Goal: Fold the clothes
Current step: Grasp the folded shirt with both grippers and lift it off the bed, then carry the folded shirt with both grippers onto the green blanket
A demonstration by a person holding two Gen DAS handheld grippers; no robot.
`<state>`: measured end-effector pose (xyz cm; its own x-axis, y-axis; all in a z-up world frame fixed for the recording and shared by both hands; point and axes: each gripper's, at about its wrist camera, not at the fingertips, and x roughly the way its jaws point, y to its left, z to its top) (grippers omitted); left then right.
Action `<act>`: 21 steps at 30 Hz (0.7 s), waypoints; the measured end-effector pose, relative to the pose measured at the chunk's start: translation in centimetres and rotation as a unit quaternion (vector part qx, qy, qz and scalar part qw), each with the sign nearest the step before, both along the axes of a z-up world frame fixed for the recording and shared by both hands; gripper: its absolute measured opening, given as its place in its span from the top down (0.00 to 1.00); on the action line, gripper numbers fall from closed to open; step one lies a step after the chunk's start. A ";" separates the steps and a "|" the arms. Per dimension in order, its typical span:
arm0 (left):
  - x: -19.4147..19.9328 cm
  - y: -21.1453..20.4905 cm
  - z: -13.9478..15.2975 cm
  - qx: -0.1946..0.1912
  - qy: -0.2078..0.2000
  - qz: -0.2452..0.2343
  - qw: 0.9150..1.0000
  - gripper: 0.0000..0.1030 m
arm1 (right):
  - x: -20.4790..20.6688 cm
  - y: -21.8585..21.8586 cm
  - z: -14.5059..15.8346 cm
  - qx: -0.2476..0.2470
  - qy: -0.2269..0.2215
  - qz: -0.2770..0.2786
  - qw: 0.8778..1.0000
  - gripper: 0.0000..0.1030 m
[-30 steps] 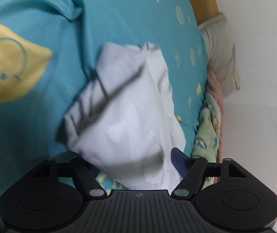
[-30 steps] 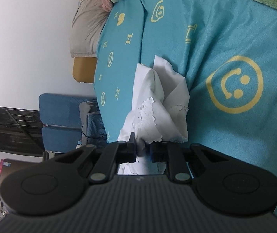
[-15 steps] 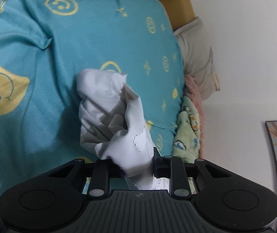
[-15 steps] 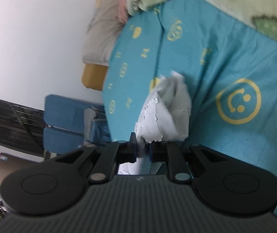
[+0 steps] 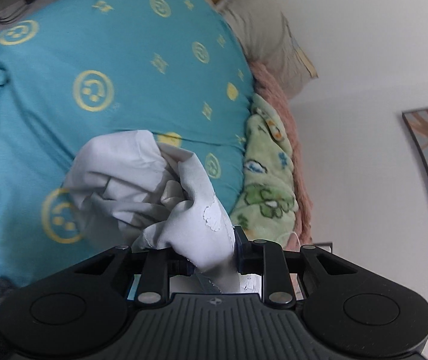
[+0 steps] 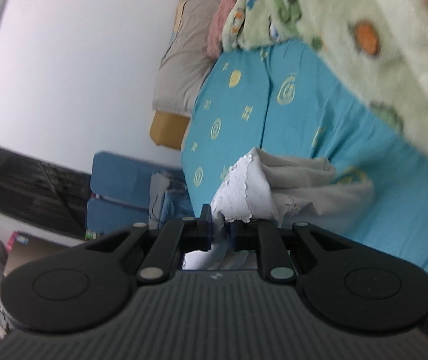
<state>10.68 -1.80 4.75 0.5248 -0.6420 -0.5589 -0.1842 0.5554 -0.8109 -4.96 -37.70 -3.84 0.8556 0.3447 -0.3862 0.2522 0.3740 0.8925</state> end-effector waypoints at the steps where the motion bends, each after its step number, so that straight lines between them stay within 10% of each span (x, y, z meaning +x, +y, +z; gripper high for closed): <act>1: 0.7 -1.6 0.3 0.003 -0.005 -0.010 1.000 0.75 | 0.3 -1.3 0.4 -0.003 0.000 -0.006 1.000 0.86; 9: 7.7 -17.6 5.0 -0.037 -0.069 -0.101 0.992 0.75 | 5.2 -14.1 8.1 -0.105 -0.033 -0.086 0.990 0.86; 15: 11.9 -30.0 9.2 -0.130 -0.146 -0.141 0.971 0.73 | 4.3 -21.9 16.8 -0.220 -0.121 -0.170 0.953 0.86; 21: 8.9 -36.6 2.5 -0.035 -0.147 -0.216 0.965 0.66 | 1.8 -25.0 12.1 -0.280 -0.041 -0.209 0.936 0.86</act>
<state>19.59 -38.44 7.25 0.3297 -0.8672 -0.3731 0.2954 0.4702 -0.8317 -3.21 -62.69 8.28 0.9047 -0.2645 -0.3340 0.4212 0.6729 0.6081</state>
